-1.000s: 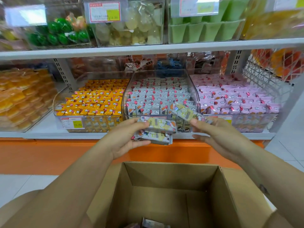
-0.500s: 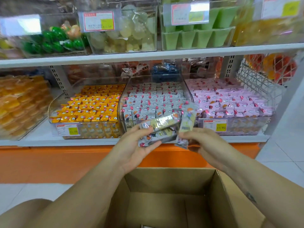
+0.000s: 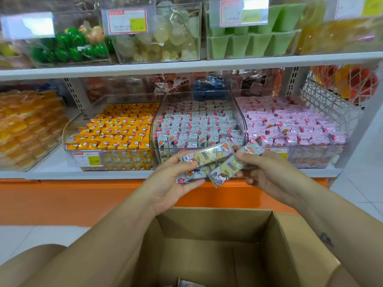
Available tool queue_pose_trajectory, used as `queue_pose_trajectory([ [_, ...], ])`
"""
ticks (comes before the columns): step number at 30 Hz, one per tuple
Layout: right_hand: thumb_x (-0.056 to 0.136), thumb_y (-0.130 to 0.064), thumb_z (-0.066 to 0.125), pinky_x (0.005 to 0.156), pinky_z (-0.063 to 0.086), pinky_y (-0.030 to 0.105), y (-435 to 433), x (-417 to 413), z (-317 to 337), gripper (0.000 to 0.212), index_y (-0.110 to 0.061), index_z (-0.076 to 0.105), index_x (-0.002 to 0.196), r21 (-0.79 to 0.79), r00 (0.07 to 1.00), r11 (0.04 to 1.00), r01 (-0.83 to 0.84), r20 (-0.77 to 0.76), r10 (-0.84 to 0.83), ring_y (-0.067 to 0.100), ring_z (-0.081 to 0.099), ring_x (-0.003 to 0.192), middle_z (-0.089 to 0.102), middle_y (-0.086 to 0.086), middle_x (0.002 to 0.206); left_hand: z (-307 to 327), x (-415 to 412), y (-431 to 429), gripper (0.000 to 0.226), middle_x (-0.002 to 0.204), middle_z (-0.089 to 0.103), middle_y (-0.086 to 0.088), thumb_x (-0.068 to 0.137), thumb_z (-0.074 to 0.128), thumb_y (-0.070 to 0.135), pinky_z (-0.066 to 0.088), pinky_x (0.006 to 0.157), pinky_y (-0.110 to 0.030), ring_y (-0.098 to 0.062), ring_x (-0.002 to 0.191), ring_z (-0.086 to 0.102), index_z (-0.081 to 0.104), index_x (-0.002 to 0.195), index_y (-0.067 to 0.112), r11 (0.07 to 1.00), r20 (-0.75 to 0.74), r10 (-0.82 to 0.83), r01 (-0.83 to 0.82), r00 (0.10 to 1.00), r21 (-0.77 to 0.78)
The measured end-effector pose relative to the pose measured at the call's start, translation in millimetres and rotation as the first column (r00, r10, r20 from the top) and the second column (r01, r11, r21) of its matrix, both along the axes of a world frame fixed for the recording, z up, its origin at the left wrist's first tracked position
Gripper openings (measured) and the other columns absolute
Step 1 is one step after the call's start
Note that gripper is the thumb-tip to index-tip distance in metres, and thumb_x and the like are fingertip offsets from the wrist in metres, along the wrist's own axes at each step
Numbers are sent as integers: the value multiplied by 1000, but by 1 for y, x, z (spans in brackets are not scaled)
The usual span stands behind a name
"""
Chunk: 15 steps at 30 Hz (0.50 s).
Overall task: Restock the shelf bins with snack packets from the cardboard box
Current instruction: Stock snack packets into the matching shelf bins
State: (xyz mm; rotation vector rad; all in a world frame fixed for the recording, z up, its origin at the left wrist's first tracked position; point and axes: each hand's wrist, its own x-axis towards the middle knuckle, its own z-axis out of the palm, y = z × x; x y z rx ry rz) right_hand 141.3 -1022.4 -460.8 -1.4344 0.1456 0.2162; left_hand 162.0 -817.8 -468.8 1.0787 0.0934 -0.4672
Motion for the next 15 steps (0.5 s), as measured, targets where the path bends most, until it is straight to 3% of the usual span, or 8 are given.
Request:
queue_pose_trajectory([
  [2, 82, -16, 66, 47, 36, 19, -4, 0, 2, 17, -12, 60, 98, 8, 1000, 1000, 1, -28, -1, 13, 61, 59, 73, 6, 79, 0, 1, 1, 37, 108, 71, -13, 77, 61, 0, 58, 80, -41, -27, 102, 67, 60, 113, 8, 1000, 10, -10, 10, 1000, -6],
  [4, 77, -14, 68, 48, 42, 19, -6, -1, 5, 31, -16, 58, 106, 31, 998, 999, -36, -52, 38, 16, 66, 63, 74, 8, 86, -1, 1, 1, 44, 115, 68, -16, 73, 62, 1, 57, 82, -42, -28, 106, 65, 59, 117, 8, 999, 17, -33, 33, 999, -8],
  [6, 71, -17, 69, 50, 48, 17, -5, -2, 6, 40, -14, 58, 109, 65, 991, 992, -106, -76, 111, 19, 71, 69, 73, 12, 95, -3, 2, 1, 50, 115, 67, -18, 72, 62, 0, 57, 83, -42, -29, 106, 65, 56, 121, 7, 997, 30, -83, 83, 996, -4],
  [9, 67, -24, 69, 52, 52, 18, -6, -4, 7, 39, -13, 60, 104, 77, 985, 985, -157, -60, 161, 23, 72, 74, 73, 13, 100, -3, 3, 2, 49, 108, 70, -16, 70, 63, 0, 57, 82, -40, -27, 101, 68, 57, 118, 9, 989, 76, -146, 144, 986, 31],
  [12, 71, -28, 68, 53, 51, 19, -8, -5, 7, 38, -13, 59, 105, 7, 989, 989, -149, -12, 150, 24, 72, 75, 73, 15, 97, -4, 3, 3, 44, 105, 71, -8, 68, 65, 1, 57, 83, -39, -24, 98, 68, 59, 110, 13, 977, 131, -176, 157, 976, 143],
  [15, 78, -25, 67, 54, 46, 22, -6, -7, 4, 24, -14, 58, 98, -122, 993, 987, -104, 49, 111, 20, 70, 68, 74, 14, 89, -5, 3, 4, 38, 115, 63, -5, 77, 65, -2, 58, 82, -35, -25, 98, 69, 59, 109, 16, 943, 164, -215, 161, 963, 291],
])
